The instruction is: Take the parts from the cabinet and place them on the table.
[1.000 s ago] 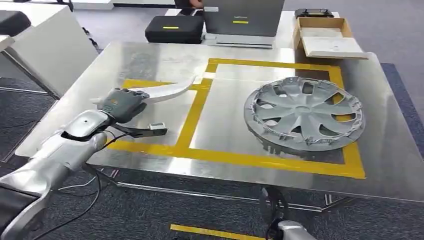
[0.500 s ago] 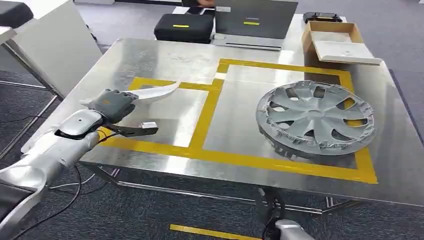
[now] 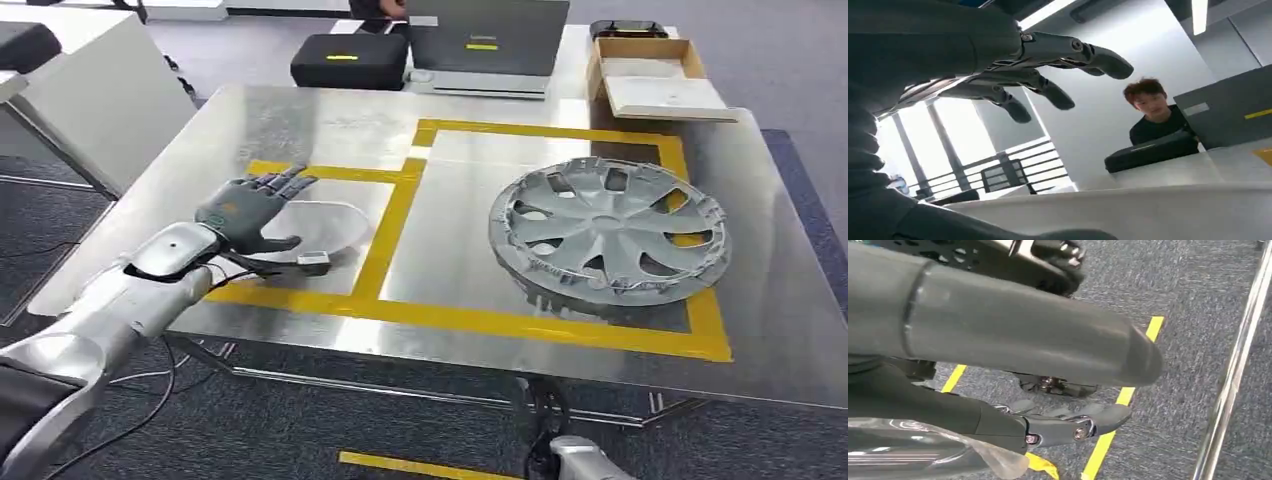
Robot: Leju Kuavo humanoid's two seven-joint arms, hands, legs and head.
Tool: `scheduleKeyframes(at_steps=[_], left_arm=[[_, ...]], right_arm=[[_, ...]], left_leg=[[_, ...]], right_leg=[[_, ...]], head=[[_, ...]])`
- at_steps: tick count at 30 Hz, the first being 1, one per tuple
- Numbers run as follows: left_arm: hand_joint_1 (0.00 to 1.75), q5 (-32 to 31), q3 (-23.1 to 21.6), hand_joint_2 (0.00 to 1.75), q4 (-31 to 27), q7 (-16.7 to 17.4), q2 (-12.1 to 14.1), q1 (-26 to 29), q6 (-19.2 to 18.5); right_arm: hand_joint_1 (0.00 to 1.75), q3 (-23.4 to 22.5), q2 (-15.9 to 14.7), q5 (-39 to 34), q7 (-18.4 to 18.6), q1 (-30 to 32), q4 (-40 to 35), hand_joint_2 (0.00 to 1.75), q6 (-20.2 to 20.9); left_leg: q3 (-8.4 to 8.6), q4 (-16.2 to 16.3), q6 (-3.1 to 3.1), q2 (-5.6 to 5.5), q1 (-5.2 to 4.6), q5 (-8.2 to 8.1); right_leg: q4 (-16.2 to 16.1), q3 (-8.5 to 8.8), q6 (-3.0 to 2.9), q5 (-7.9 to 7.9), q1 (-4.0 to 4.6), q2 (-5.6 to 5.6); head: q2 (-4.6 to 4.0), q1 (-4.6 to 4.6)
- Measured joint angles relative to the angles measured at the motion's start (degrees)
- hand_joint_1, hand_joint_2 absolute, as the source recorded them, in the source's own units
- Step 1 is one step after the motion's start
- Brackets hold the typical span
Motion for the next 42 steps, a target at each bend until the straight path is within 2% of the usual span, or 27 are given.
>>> scheduleKeyframes(at_steps=[2,4,5,6,9,10,12,14,15,17,19,20,21,24,25,26,27,29,30,32,34,35,36,37,40,41,42], left_arm=[[0.00,0.1,0.0,0.00,0.0,-0.1,-0.1,0.3,0.0],[0.00,0.2,0.2,0.00,-0.1,-0.1,-0.2,0.2,0.1],[0.00,0.2,0.3,0.00,-0.1,-0.1,-0.2,0.2,0.2],[0.00,0.2,0.4,0.00,0.0,-0.2,-0.2,0.1,0.3],[0.00,0.8,0.4,0.00,-0.1,-1.8,-0.5,0.6,0.9],[0.00,1.5,0.5,0.00,-0.4,-2.6,-0.7,0.8,1.5],[0.00,2.8,0.7,0.00,-1.2,-4.1,-1.1,1.3,2.9],[0.00,4.3,0.9,0.00,-2.5,-5.6,-1.8,2.7,4.0],[0.00,6.1,1.0,0.00,-3.6,-6.7,-2.2,3.8,4.3],[0.00,9.8,1.8,0.00,-6.4,-8.4,-3.2,6.6,4.3],[0.00,14.6,2.3,0.00,-8.9,-10.4,-4.2,8.6,2.9],[0.00,19.1,3.0,0.00,-11.2,-12.0,-4.7,10.2,1.3],[0.00,24.1,3.9,0.00,-13.7,-13.3,-5.4,12.2,-0.4],[0.00,41.3,5.3,0.00,-23.2,-15.8,-8.2,19.8,-7.4],[0.00,46.8,5.6,0.00,-26.4,-15.8,-8.7,22.5,-10.1],[0.00,52.8,6.2,0.00,-30.0,-15.8,-9.2,24.9,-12.7],[0.00,57.6,6.6,0.00,-32.9,-15.5,-10.0,27.0,-14.8],[0.00,64.5,7.6,0.00,-37.7,-15.1,-10.8,30.4,-18.2],[0.00,67.2,8.0,0.00,-40.0,-15.1,-11.1,31.8,-19.7],[0.00,71.0,8.7,0.00,-43.7,-15.1,-11.4,34.6,-22.4],[0.00,73.0,9.1,0.00,-47.1,-15.1,-12.0,36.9,-23.8],[0.00,73.3,9.2,0.00,-48.4,-15.1,-12.2,37.5,-24.0],[0.00,73.7,9.4,0.00,-49.6,-15.1,-12.4,37.9,-24.4],[0.00,74.1,9.5,0.00,-50.5,-15.3,-12.5,38.3,-24.8],[0.00,75.4,10.0,0.00,-53.2,-15.8,-12.9,40.5,-25.8],[0.00,75.4,10.1,0.00,-54.0,-16.1,-13.0,41.2,-25.8],[0.00,75.5,10.1,0.00,-54.6,-16.3,-13.0,41.9,-25.8]], right_arm=[[0.00,0.0,0.0,0.0,0.0,0.0,0.0,0.00,0.0],[0.00,0.0,0.0,0.0,0.0,0.0,0.0,0.00,0.0],[0.00,0.1,0.0,0.0,0.0,-0.1,0.0,0.00,0.0],[0.00,0.1,0.0,0.0,0.0,-0.1,0.0,0.00,0.0],[0.00,0.1,0.0,0.0,0.0,0.0,0.0,0.00,0.1],[0.00,0.1,0.0,0.0,0.0,0.0,0.0,0.00,0.2],[0.00,0.1,0.0,-0.1,0.0,0.0,0.0,0.00,0.2],[0.00,0.0,0.0,-0.2,0.0,0.0,0.0,0.00,0.1],[0.00,0.0,0.0,-0.4,0.0,0.1,0.0,0.00,-0.2],[0.00,0.0,0.0,-0.6,-0.1,0.3,0.0,0.00,-0.2],[0.00,-0.1,-0.1,-1.0,-0.2,0.2,0.0,0.00,-0.5],[0.00,-0.1,-0.2,-1.4,-0.2,0.1,0.0,0.00,-0.6],[0.00,-0.2,-0.2,-1.6,-0.2,0.0,0.0,0.00,-0.4],[0.00,-0.4,-0.9,-2.3,-0.7,0.5,0.0,0.00,0.6],[0.00,-0.4,-1.0,-2.2,-0.7,0.7,0.0,0.00,0.9],[0.00,-0.5,-1.2,-1.8,-0.7,0.7,0.0,0.00,1.0],[0.00,-0.4,-1.4,-1.5,-0.7,0.8,0.0,0.00,1.1],[0.00,-0.4,-1.7,-1.2,-0.5,1.1,0.0,0.00,1.3],[0.00,-0.4,-1.9,-1.2,-0.5,1.4,0.0,0.00,1.3],[0.00,-0.4,-2.3,-1.2,-0.5,1.9,0.0,0.00,1.3],[0.00,-0.4,-2.5,-1.2,-0.6,2.3,0.0,0.00,1.3],[0.00,-0.4,-2.5,-1.2,-0.7,2.3,0.0,0.00,1.3],[0.00,-0.4,-2.5,-1.2,-0.8,2.3,0.0,0.00,1.3],[0.00,-0.4,-2.6,-1.2,-0.9,2.3,0.0,0.00,1.3],[0.00,-0.3,-2.6,-1.2,-1.3,2.7,0.0,0.00,1.3],[0.00,-0.3,-2.8,-1.3,-1.5,3.0,0.0,0.00,1.3],[0.00,-0.3,-3.0,-1.3,-1.5,3.2,0.0,0.00,1.3]], left_leg=[[1.12,-2.6,0.22,0.00,0.01,2.55],[5.92,-12.4,0.77,0.01,-0.03,7.61],[7.69,-16.2,1.08,0.00,-0.10,8.21],[8.17,-17.0,1.26,-0.05,-0.43,8.14],[7.95,-17.1,1.77,-0.09,-0.58,8.07],[8.15,-17.9,2.41,0.05,-0.14,8.57],[7.82,-18.1,3.10,0.16,-0.07,9.11],[7.29,-18.1,3.45,0.17,-0.14,9.46],[6.98,-18.0,3.45,0.18,-0.17,9.68],[6.31,-18.0,3.33,0.19,-0.16,10.21],[5.65,-17.8,3.01,0.18,-0.08,10.76],[5.49,-17.7,2.71,0.17,-0.08,10.97],[5.14,-17.6,2.44,0.14,-0.41,11.17],[5.30,-17.7,1.57,0.20,-0.46,12.08],[5.17,-17.7,1.27,0.19,-0.48,12.30],[4.63,-17.0,0.98,0.20,-0.24,10.69],[4.04,-14.6,0.69,0.20,-0.23,7.34],[2.01,-5.6,0.30,0.21,-0.06,0.71],[1.39,-1.6,0.20,0.21,-0.02,-1.07],[2.79,-0.1,0.37,0.21,-0.01,-0.09],[8.19,-7.2,1.03,0.21,-0.08,3.27],[11.69,-12.1,1.50,0.21,-0.16,3.89],[14.63,-16.6,1.95,0.20,-0.46,2.68],[15.56,-18.6,2.08,0.18,-0.54,2.44],[14.96,-18.8,2.90,0.18,-0.95,3.41],[14.75,-19.5,3.31,0.47,-0.48,4.25],[14.17,-19.5,3.65,0.44,-0.58,4.85]], right_leg=[[0.0,0.03,0.01,-0.01,0.00,0.04],[0.0,0.28,0.17,-0.11,0.00,0.04],[0.0,0.30,0.36,-0.11,0.02,0.02],[0.2,0.07,0.66,-0.02,0.35,0.09],[-0.1,-0.09,1.42,0.43,0.16,-0.01],[0.0,-0.34,1.88,-0.07,0.24,0.03],[3.9,-2.09,2.22,-4.17,0.13,-0.04],[12.9,-5.30,2.41,-8.80,0.06,-0.02],[16.2,-6.39,2.57,-9.96,0.06,-0.04],[14.6,-4.62,2.69,-8.31,0.05,-0.07],[5.5,1.21,2.66,-4.79,-0.01,-0.13],[0.5,4.57,2.59,-4.29,-0.05,-0.21],[-0.7,5.80,2.53,-4.47,0.11,-0.14],[-0.5,5.15,1.88,-3.98,0.14,0.25],[-0.8,4.82,1.31,-3.41,-0.05,0.20],[-0.9,4.63,0.92,-2.87,-0.26,0.08],[-0.9,4.06,0.49,-2.45,-0.25,0.10],[-0.9,2.97,0.18,-1.57,-0.14,0.01],[-0.8,2.38,0.18,-1.14,-0.06,-0.05],[-0.8,1.24,0.22,-0.31,0.09,-0.14],[-0.7,0.15,0.44,0.51,0.32,-0.22],[-0.7,-0.14,0.61,0.85,0.36,-0.23],[-0.7,-0.41,0.89,1.14,0.56,-0.30],[-0.7,-0.60,1.25,1.53,0.60,-0.41],[-1.1,-0.73,2.50,2.86,0.22,-0.49],[-0.7,-1.15,2.66,2.09,0.02,-0.40],[0.5,-1.98,2.94,-0.34,0.06,-0.40]], head=[[0.00,-0.04],[0.00,-0.02],[0.00,0.00],[-0.02,0.02],[0.00,0.07],[0.00,0.07],[0.00,0.29],[-0.02,0.20],[0.00,0.29],[0.00,0.24],[0.00,0.29],[0.00,0.26],[0.00,0.26],[0.00,0.09],[0.00,0.09],[0.00,0.07],[0.00,-0.11],[0.00,-0.09],[0.00,-0.09],[0.00,-0.13],[-0.02,-0.09],[0.00,-0.09],[0.00,-0.06],[0.00,0.02],[0.00,0.00],[0.00,-0.11],[0.00,0.13]])
